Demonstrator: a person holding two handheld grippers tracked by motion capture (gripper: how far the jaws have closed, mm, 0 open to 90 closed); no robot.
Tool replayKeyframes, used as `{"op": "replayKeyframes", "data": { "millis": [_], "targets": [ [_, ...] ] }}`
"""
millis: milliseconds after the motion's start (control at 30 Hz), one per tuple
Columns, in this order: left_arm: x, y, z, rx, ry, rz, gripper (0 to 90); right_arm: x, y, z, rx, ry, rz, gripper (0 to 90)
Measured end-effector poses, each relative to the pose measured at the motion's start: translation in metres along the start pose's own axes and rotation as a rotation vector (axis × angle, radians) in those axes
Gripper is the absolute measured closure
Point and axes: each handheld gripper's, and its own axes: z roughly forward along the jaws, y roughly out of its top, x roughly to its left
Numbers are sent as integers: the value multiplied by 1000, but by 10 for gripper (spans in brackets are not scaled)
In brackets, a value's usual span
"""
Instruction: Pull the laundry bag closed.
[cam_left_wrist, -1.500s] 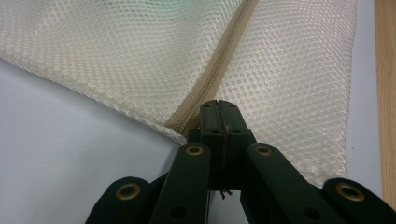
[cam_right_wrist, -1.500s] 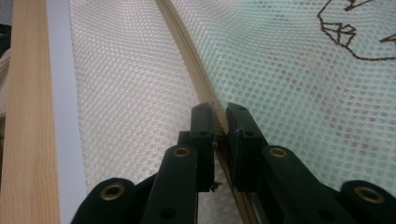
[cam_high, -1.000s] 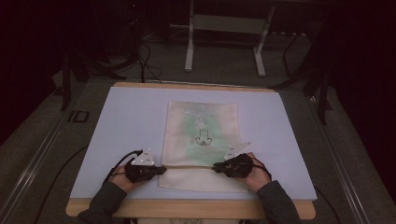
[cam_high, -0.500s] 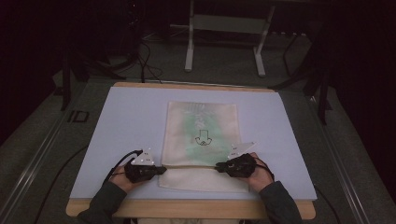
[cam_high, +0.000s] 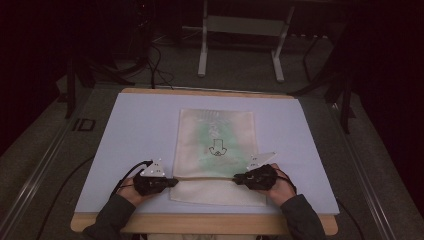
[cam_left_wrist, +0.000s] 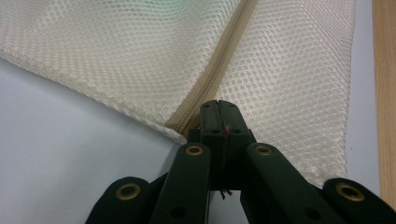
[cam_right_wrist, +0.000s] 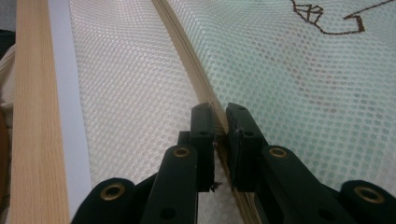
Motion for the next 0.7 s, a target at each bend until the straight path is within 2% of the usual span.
{"op": "replayKeyframes", "data": {
  "millis": [700],
  "targets": [
    [0, 0, 0, 0, -3, -4, 896, -4, -8, -9, -7, -3, 19, 823]
  ]
}}
